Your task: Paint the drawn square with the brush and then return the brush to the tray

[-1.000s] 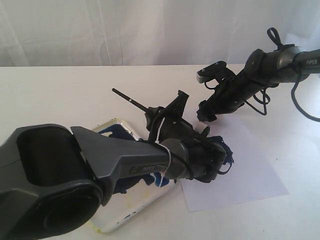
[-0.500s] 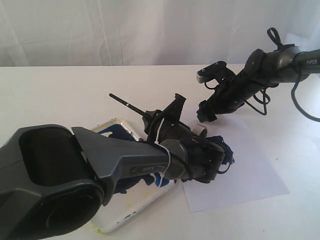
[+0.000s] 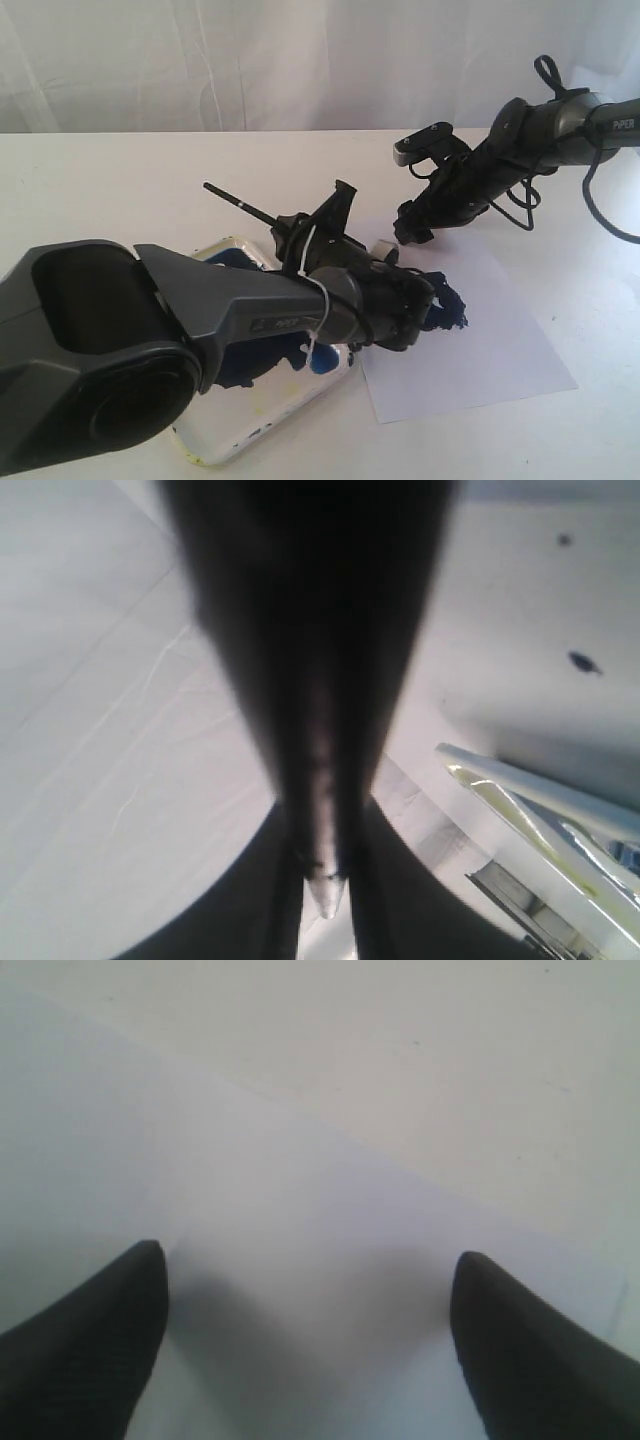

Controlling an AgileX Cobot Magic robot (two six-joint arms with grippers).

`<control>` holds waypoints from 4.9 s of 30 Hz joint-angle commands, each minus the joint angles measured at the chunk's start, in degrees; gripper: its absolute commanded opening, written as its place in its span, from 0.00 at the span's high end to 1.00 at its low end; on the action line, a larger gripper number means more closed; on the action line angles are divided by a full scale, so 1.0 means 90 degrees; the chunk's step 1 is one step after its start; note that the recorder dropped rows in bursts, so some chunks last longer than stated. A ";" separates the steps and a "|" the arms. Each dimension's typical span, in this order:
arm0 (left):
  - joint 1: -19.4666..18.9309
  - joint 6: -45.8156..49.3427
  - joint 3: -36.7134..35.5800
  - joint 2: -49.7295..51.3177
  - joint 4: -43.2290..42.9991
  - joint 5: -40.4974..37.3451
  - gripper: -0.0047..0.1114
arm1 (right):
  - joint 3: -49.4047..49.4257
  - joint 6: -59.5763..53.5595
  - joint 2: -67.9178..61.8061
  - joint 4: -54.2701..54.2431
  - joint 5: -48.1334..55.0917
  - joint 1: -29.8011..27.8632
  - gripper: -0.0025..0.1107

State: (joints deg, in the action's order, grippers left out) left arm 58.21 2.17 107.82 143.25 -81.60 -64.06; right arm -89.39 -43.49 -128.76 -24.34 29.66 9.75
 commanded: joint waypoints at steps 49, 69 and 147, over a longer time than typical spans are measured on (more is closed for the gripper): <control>0.0267 -0.0654 0.0031 0.0009 -0.0982 0.0529 0.96 | 0.0088 0.0029 -0.0191 0.0093 0.0236 -0.0010 0.33; -0.0047 0.0149 0.0031 0.0009 -0.0861 0.0462 0.96 | 0.0088 0.0029 -0.0191 0.0080 0.0309 -0.0010 0.33; 0.0624 -0.1189 -0.2142 -0.2019 -0.1226 -0.0656 0.96 | 0.0088 0.0029 -0.0191 0.0067 0.0189 -0.0010 0.33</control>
State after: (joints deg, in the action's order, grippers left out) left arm 64.00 -8.06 92.35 128.80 -93.71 -64.02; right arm -89.39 -42.83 -128.98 -24.93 29.47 9.75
